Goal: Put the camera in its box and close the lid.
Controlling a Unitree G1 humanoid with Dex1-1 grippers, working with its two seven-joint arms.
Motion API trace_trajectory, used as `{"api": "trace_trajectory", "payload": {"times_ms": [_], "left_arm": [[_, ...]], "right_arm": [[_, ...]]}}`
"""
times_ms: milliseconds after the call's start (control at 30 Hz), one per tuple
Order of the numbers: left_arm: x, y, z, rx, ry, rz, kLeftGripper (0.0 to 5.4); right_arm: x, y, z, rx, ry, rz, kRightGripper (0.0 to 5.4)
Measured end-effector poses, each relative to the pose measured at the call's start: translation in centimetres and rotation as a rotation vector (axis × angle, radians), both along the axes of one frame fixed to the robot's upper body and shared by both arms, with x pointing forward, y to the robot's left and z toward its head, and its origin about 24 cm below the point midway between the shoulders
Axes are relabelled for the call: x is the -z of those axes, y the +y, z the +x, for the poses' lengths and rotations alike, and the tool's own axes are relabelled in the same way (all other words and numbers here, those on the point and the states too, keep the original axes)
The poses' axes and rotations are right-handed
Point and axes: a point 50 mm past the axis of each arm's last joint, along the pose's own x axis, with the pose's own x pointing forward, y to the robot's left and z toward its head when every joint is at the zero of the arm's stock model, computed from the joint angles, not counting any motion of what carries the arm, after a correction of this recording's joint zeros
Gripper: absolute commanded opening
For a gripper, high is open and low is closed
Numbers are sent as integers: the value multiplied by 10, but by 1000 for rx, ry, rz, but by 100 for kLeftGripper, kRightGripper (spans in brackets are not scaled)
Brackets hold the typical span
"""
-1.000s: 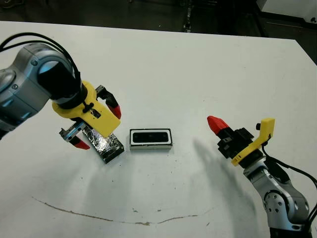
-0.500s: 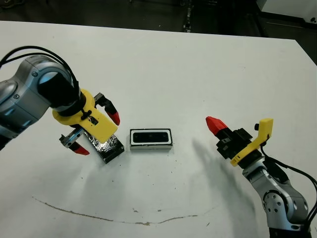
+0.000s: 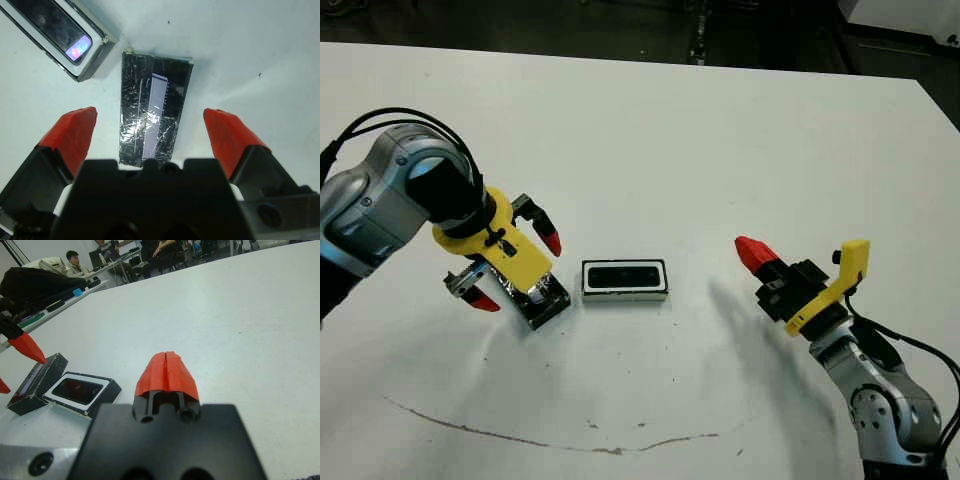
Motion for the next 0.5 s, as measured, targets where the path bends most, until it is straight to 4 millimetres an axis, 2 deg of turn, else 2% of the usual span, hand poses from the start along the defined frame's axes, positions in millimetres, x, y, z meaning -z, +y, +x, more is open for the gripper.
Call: {"api": "trace_trajectory", "payload": {"times_ms": [500], "left_arm": [[9, -3, 6, 21, 5, 13, 540]], "right_arm": [[4, 1, -3, -5, 17, -1, 1]]}}
